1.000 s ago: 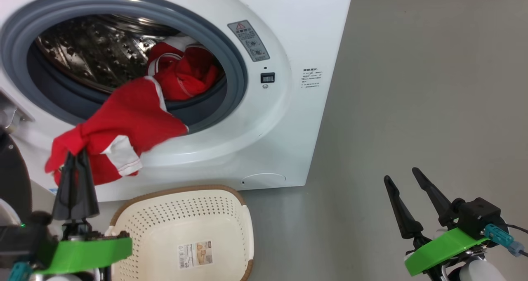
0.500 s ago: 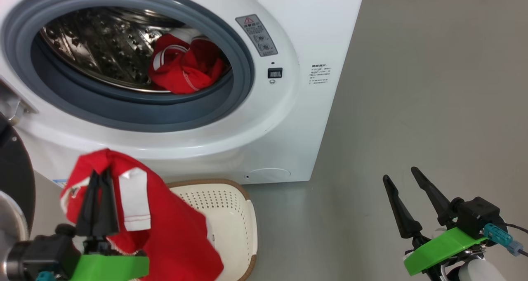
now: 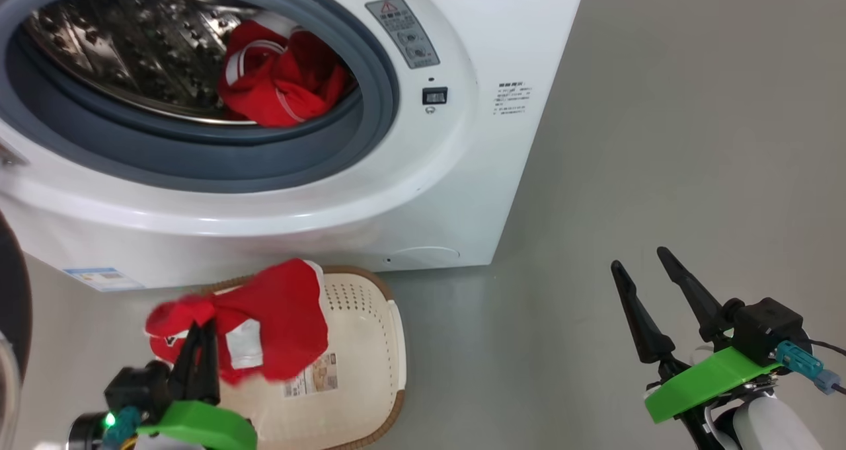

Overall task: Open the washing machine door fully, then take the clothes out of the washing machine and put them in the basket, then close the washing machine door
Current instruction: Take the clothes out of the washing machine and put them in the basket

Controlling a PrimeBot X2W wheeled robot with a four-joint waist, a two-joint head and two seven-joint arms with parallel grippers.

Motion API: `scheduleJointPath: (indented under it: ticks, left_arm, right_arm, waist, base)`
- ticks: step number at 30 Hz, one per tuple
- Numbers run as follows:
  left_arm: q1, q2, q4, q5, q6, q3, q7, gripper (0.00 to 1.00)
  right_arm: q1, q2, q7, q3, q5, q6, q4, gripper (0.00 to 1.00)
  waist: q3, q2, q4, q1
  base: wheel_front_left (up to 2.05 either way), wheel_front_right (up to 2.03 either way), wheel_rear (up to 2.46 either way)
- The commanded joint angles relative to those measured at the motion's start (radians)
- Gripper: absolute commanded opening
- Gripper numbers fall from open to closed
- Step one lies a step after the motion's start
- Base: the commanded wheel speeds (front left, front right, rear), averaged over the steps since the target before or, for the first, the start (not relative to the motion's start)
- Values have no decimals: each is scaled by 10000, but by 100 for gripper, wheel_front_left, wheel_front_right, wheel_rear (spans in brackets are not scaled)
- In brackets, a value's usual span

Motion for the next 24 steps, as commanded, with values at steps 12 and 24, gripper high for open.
scheduleJointPath:
  ticks: [12,24]
  left_arm:
    - [-1256,108,2547,518,-470,506,-122,0]
    - [-2534,142,5289,997,-648,372,-123,0]
  right_arm:
    - [-621,25,-74,173,-112,16,-374,100]
    - [-947,227,-74,283,-190,16,-535,100]
  waist:
    - [1006,0,-526,0]
    - [1959,0,-759,0]
  base:
    - [0,0,0]
    - [0,0,0]
